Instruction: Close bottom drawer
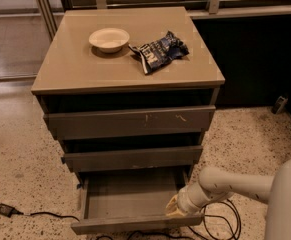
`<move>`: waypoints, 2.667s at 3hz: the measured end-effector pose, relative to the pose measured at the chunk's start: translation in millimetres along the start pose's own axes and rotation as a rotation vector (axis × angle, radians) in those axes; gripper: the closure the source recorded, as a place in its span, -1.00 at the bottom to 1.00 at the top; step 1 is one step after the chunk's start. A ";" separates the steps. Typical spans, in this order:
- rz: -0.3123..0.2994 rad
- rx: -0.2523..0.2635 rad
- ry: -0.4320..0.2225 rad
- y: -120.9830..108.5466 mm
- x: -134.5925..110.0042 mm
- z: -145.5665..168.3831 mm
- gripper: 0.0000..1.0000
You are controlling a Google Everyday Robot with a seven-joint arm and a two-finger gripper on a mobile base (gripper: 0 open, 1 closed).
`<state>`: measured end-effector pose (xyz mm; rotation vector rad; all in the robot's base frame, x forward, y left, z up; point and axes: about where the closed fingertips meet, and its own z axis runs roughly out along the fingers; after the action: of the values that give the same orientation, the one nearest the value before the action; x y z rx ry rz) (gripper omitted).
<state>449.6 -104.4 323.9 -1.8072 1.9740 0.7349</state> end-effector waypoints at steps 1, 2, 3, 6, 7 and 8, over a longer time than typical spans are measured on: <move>-0.011 -0.063 0.004 11.6 20.2 49.7 1.00; -0.001 -0.078 0.007 19.1 43.8 77.0 1.00; 0.012 -0.091 0.023 24.2 64.1 101.0 1.00; 0.019 -0.096 0.037 25.7 74.2 113.5 0.01; 0.019 -0.096 0.037 25.7 74.2 113.5 -0.46; 0.005 -0.057 0.040 -4.8 73.1 113.4 -0.92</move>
Offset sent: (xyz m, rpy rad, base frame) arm -0.0355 0.0074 -0.1054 0.0014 0.0688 0.0445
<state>437.1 -95.3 189.8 -1.8642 2.0022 0.7703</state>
